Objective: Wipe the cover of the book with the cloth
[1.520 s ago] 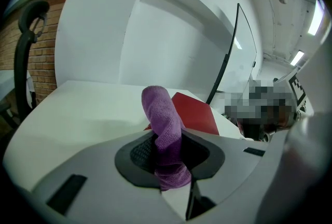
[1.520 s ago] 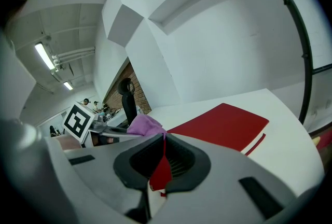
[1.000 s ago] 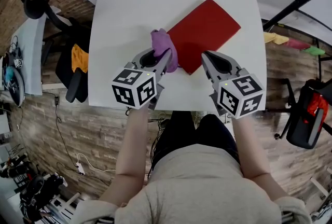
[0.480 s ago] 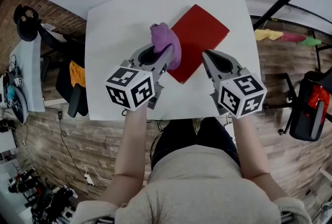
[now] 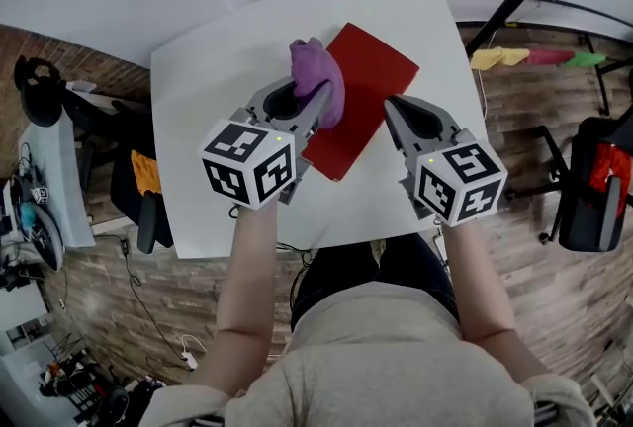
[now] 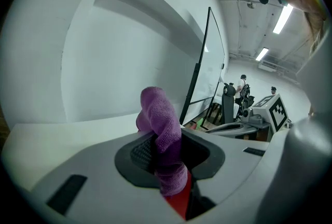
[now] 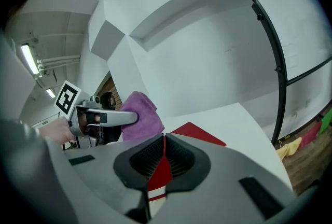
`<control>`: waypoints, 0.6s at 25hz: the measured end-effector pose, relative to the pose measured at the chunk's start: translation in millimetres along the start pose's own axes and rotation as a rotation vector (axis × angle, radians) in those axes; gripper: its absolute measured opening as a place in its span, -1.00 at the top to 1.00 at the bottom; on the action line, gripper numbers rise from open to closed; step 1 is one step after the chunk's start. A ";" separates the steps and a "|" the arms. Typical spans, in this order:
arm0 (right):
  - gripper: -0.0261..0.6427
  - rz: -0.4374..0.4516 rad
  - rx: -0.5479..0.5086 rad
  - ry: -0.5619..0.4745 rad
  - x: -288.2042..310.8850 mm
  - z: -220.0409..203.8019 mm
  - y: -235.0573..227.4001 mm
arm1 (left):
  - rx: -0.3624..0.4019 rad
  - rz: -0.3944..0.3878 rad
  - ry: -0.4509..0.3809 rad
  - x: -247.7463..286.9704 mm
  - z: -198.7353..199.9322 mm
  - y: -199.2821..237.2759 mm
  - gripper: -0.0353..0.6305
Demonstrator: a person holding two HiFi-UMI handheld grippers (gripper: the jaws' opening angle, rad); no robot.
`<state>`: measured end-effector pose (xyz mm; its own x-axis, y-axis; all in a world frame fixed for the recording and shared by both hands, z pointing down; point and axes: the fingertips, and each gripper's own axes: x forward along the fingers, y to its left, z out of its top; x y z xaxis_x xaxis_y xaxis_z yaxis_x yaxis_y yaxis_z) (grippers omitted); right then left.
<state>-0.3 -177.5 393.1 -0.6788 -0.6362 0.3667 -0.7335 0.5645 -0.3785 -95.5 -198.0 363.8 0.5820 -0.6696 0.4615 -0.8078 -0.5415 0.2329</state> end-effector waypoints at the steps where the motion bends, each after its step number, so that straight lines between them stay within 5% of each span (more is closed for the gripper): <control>1: 0.85 -0.008 0.003 -0.002 -0.6 0.6 -3.7 | 0.003 -0.005 0.001 4.7 2.1 -0.6 0.57; 15: 0.85 -0.092 0.079 -0.055 -10.9 11.3 -54.8 | 0.064 -0.084 0.030 76.0 20.1 -23.4 0.57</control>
<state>47.7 -207.5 400.2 -0.6045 -0.7123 0.3567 -0.7861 0.4607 -0.4122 -30.5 -246.5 376.2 0.6436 -0.6057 0.4679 -0.7480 -0.6273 0.2167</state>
